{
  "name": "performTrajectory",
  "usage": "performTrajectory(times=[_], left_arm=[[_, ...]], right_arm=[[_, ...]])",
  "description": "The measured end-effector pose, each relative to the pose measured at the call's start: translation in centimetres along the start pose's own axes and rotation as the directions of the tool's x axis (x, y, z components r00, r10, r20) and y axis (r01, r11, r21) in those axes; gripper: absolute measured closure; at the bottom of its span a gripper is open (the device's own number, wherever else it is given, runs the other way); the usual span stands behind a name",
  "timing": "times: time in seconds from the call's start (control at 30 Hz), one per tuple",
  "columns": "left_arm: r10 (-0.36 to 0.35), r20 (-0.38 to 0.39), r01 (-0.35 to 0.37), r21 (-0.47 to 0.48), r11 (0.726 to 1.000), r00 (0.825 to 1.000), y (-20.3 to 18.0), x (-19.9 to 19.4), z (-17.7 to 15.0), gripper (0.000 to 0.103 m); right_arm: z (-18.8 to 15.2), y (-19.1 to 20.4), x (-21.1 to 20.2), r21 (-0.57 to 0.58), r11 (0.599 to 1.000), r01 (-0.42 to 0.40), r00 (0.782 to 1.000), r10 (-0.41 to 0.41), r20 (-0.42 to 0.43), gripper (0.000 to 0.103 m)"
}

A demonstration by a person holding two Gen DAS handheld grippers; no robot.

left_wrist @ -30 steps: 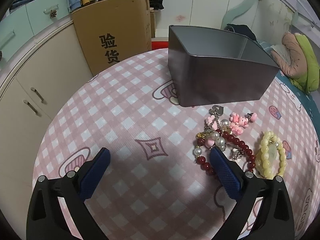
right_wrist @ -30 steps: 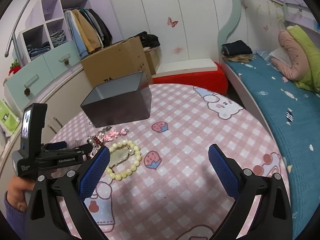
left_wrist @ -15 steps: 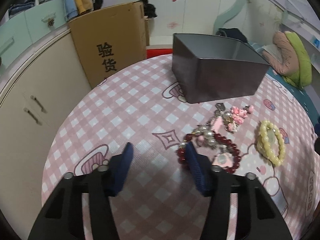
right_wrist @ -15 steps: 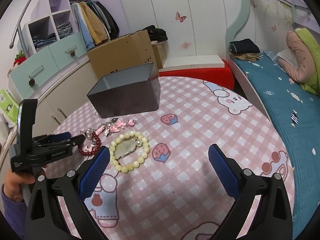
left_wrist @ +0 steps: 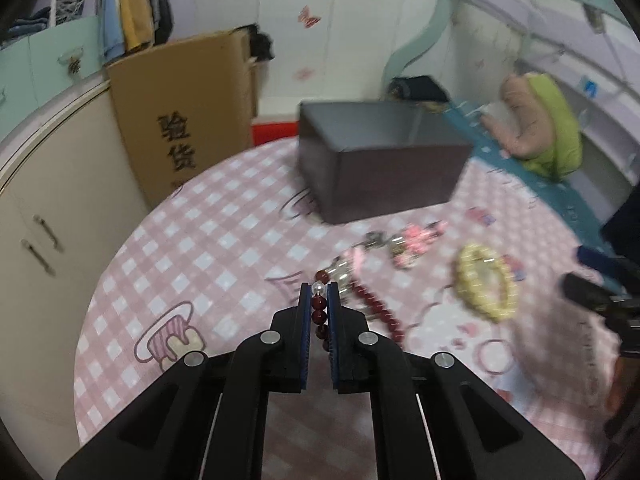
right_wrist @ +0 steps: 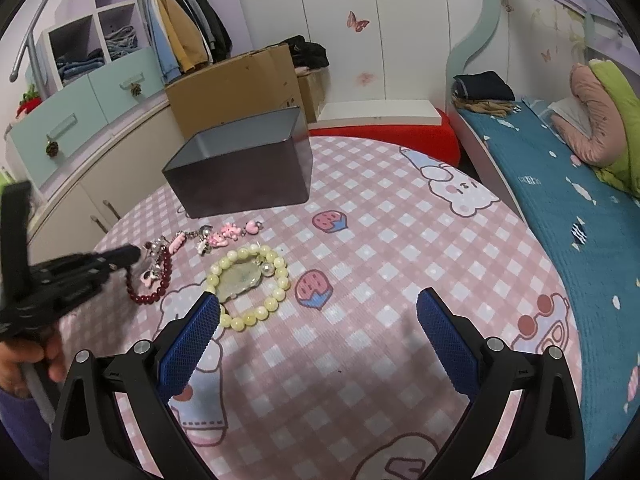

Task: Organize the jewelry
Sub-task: 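Lower the left gripper onto the dark red bead bracelet and close, then lift the red bracelet with the left gripper while the right gripper grasps the yellow bracelet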

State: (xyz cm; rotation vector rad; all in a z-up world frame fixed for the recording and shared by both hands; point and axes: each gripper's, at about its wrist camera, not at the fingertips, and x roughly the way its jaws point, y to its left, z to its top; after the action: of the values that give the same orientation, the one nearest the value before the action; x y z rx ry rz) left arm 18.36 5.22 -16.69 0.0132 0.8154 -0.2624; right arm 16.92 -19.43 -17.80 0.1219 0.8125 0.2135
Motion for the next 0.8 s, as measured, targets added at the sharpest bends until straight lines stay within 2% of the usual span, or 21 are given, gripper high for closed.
performTrajectory(times=[0.13,0.37,0.6,0.73,0.8], left_arm=[[-0.072,0.059,0.071,0.02,0.997,0.996,-1.0,-2.7,0.5,0.097],[-0.199,0.13,0.193,0.06,0.979,0.971,-2.3,-6.8,1.5,0.097],[-0.171,0.152,0.165,0.051,0.985,0.974,-2.4,-7.4,1.3,0.097],[-0.157,0.151,0.152,0.044,0.987,0.976,-2.3,-7.2,0.7,0.097],[-0.157,0.149,0.153,0.037,0.987,0.976,-2.1,-7.1,0.5,0.097]], right_arm=[[-0.1,0.3,0.0,-0.004,1.0,0.005,1.0,-0.005,-0.004,0.007],[-0.2,0.3,0.1,0.004,1.0,0.004,1.0,-0.004,-0.015,0.007],[1.0,0.8,1.5,-0.058,0.998,0.017,0.999,-0.02,-0.036,0.007],[1.5,1.1,3.0,-0.116,0.991,0.072,0.995,-0.079,-0.057,0.008],[1.7,1.3,3.5,-0.131,0.988,0.076,0.995,-0.084,-0.06,0.013]])
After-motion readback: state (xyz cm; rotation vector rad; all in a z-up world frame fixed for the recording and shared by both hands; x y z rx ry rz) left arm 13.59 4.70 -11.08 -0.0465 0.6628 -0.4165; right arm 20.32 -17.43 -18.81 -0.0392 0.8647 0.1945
